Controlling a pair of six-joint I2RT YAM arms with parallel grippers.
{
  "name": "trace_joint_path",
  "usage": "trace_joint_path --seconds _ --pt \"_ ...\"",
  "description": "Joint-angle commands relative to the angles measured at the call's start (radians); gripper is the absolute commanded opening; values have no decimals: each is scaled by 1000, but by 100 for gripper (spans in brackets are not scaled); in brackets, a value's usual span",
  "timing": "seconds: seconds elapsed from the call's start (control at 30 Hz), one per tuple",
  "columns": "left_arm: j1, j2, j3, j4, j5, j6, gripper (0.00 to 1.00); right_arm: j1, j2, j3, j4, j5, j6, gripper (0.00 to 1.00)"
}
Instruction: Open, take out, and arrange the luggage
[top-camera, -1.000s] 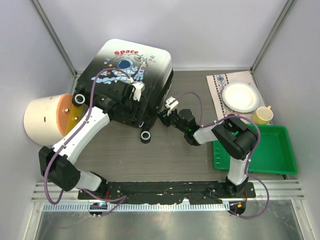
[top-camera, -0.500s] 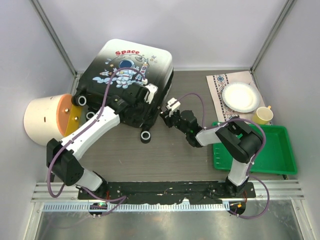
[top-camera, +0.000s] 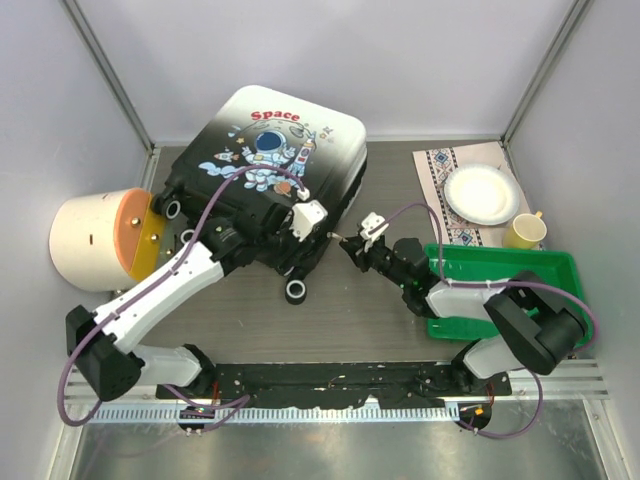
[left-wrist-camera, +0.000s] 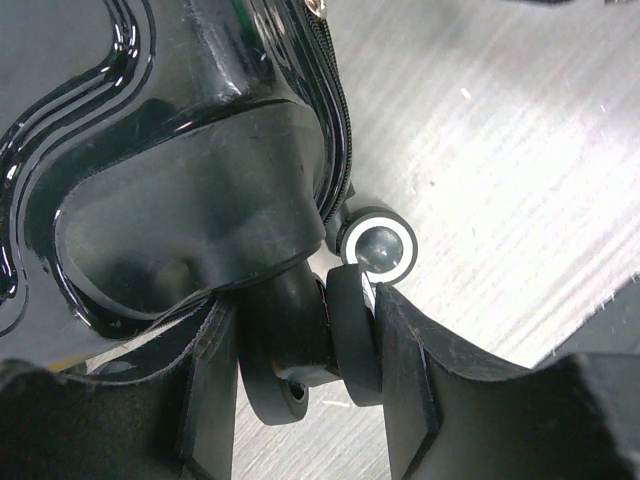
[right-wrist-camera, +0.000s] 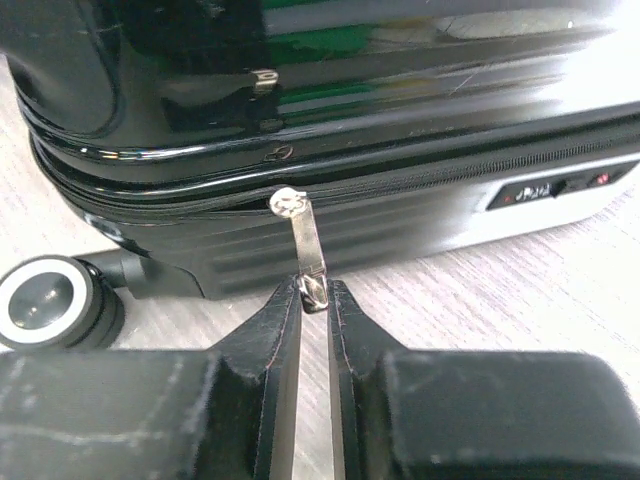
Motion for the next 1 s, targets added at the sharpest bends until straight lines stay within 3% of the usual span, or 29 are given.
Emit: trace_joint_path --seconds 0.0,0.13,0.37,0.63,0.7,0.83,0.9,0.93,0.97 --pt "-3 -64 -91 -283 201 102 0 -18 -95 -11 -36 67 -54 1" --pt "77 -73 -98 -288 161 111 0 -70 -68 29 -73 111 -126 1" --pt "221 -61 -97 -279 150 183 0 -323 10 114 -103 18 -270 1" --pt "281 -29 -103 -285 138 234 0 -533 372 517 -39 62 -348 1" --pt "282 -21 -91 -281 147 237 0 -572 394 639 -161 -97 -241 1" --pt "282 -1 -69 -261 182 230 0 -638 328 715 -460 -612 -91 45" --pt "282 5 -55 -262 187 223 0 -638 299 706 -618 -848 -12 56" --pt "282 2 -55 -262 191 222 0 -626 285 694 -632 -886 38 64" --pt "282 -4 -57 -258 205 222 0 -592 284 680 -640 -922 85 66"
